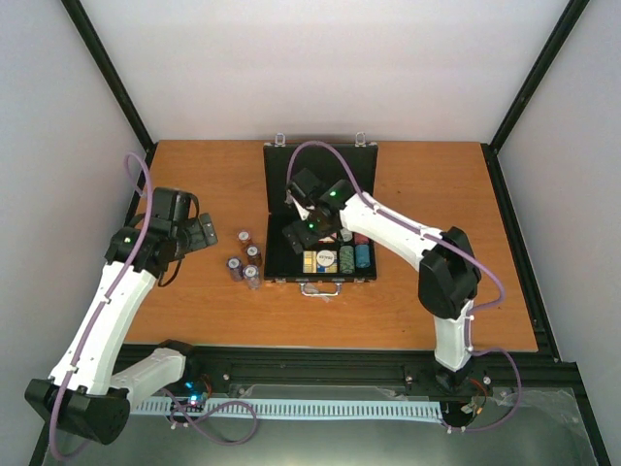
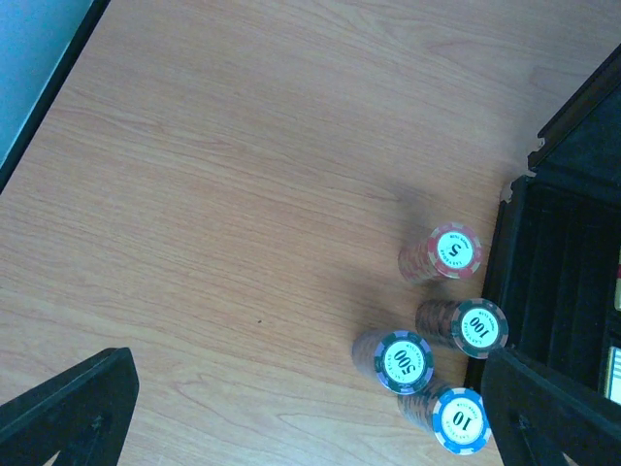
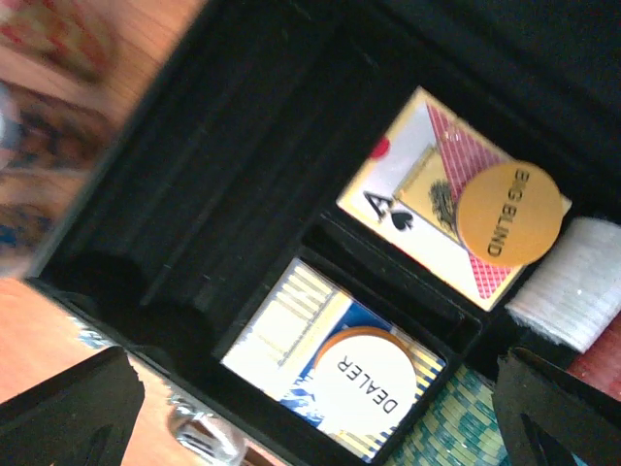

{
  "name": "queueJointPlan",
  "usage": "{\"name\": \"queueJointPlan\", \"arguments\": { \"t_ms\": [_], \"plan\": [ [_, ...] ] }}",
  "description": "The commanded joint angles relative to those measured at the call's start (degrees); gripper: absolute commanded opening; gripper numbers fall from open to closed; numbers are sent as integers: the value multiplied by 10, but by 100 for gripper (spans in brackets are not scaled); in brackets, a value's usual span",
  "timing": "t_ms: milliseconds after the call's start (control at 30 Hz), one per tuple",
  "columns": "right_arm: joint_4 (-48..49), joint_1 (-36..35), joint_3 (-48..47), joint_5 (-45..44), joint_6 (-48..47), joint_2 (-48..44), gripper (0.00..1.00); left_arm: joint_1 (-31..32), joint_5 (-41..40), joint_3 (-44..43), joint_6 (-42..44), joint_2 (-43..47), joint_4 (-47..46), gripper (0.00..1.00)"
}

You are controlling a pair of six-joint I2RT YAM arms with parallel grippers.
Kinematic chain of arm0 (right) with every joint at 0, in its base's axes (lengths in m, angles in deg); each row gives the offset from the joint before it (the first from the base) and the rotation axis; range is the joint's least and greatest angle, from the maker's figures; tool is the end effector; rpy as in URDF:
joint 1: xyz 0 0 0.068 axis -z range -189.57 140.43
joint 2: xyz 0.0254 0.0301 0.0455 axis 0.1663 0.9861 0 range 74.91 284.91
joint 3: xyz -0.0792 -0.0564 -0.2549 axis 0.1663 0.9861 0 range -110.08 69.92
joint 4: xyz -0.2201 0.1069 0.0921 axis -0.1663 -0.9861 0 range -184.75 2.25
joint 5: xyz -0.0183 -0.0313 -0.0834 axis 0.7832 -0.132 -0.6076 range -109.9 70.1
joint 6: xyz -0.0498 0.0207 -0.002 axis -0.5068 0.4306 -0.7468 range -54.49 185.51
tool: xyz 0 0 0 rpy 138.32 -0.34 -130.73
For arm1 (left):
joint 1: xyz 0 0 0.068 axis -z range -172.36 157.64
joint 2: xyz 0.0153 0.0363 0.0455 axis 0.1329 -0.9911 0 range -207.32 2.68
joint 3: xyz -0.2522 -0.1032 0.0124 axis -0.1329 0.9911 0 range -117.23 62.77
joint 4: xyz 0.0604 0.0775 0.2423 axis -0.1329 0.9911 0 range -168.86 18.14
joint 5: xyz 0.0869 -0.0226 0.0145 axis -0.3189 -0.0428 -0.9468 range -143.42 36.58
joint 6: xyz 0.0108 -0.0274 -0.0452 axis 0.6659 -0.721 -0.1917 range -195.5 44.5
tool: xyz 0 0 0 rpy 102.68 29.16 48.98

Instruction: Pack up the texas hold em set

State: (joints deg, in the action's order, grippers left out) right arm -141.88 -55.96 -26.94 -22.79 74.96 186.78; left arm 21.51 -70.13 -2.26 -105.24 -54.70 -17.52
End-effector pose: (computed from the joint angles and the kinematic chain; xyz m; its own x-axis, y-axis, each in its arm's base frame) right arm 0.2838 0.2953 0.2505 -0.7525 -0.5521 -0.3590 -0.5952 0.8035 0.0119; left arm 0.1739 -0.0324 0.3408 -0.7112 -0.3138 -0.6291 -0.3322 0.9387 -0.0927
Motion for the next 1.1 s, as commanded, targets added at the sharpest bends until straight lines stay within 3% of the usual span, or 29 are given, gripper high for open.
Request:
{"name": "queueJointPlan", "arguments": {
  "t_ms": [0, 200, 333, 567, 733, 1067],
  "plan": [
    [-7, -6, -31, 51, -9, -34, 100, -2, -17, -40, 12, -7, 10, 100],
    [30, -39, -38, 117, -21, -44, 98, -2, -46, -82, 19, -8, 25, 100],
    [34, -71, -78, 153, -22, 1, 93, -8, -49, -92, 12, -9, 38, 100],
    [-4, -128, -185, 142, -32, 91, 91, -9, -51, -88, 6, 5, 47, 100],
    [-32, -131, -197, 133, 2, 128, 84, -9, -53, -80, 6, 11, 50, 100],
    [-37, -134, -197, 118, 13, 168, 85, -9, -52, -92, 9, 7, 48, 100]
  ]
}}
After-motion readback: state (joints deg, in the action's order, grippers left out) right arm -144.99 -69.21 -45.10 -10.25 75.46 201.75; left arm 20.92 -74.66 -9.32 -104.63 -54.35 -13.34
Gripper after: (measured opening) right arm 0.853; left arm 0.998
